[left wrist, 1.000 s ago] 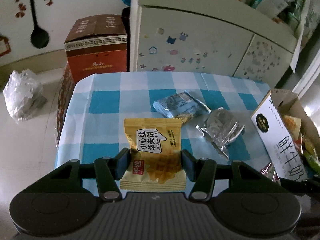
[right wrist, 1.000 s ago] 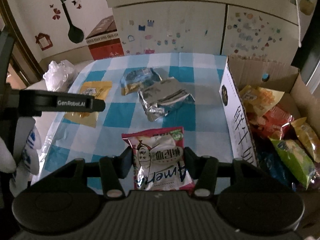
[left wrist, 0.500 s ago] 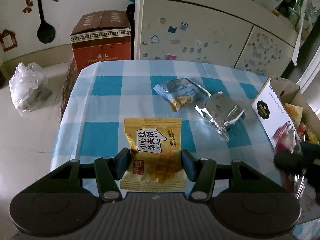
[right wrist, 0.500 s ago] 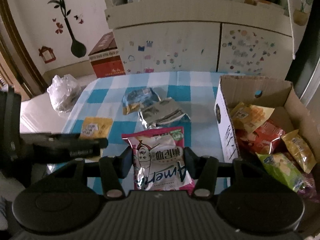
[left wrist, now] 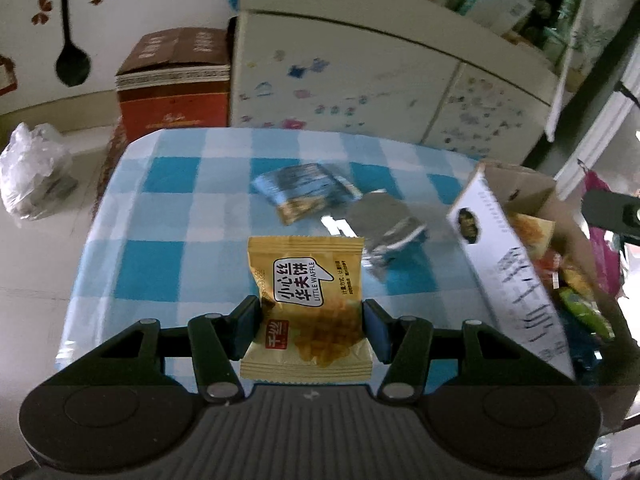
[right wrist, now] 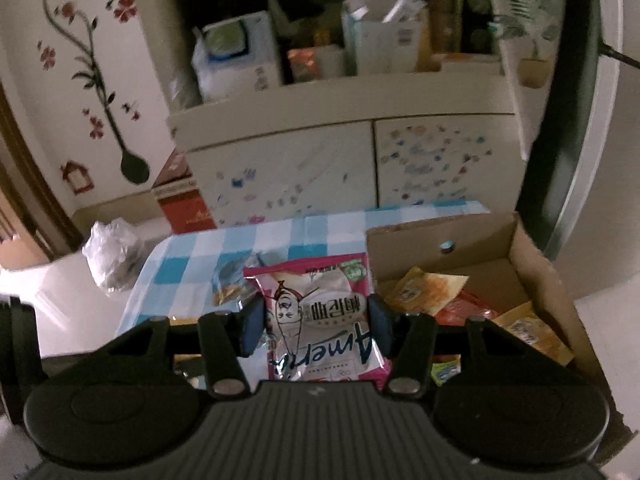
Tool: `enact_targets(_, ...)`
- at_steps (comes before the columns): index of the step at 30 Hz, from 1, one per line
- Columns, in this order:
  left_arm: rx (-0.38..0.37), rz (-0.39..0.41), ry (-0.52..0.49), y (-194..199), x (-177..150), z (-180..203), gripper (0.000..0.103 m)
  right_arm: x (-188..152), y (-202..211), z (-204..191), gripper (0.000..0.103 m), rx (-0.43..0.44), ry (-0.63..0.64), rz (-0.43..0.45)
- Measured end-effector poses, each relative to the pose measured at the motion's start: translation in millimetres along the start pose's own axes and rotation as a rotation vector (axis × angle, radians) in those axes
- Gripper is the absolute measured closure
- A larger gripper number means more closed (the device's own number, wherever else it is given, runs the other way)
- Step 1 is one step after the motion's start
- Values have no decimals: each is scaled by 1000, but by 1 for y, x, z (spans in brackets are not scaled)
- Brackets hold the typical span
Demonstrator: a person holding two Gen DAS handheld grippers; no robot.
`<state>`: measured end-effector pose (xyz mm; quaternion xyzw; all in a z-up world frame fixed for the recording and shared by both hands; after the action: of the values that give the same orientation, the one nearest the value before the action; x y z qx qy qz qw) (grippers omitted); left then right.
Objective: Organize snacks
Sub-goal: 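Carry the Amer and waffle bags into the cardboard box and open both tools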
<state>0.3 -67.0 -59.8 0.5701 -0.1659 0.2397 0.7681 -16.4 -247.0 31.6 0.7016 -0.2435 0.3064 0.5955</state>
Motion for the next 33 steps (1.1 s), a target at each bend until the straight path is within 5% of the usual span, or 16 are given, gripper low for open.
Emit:
enact_targets(18,-217,12,-56,3,21,137,42,17,55,109,49,-134,-214,121)
enact_targets(33,-290,-28,-103,-16,14,214,41,4,60,150,48,-186,-377,115)
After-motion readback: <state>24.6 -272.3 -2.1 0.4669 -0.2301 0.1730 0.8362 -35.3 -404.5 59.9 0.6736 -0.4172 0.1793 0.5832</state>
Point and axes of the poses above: each gripper's, at about its wrist camera, not at the fingertips, and y roughly against the way its jaws point, z to its right, x to its top, the point moved 7 cm from there along -y, roughly the way its jaws point, and after that the axes turned 9 degrees about y, right-handed, at the moved point
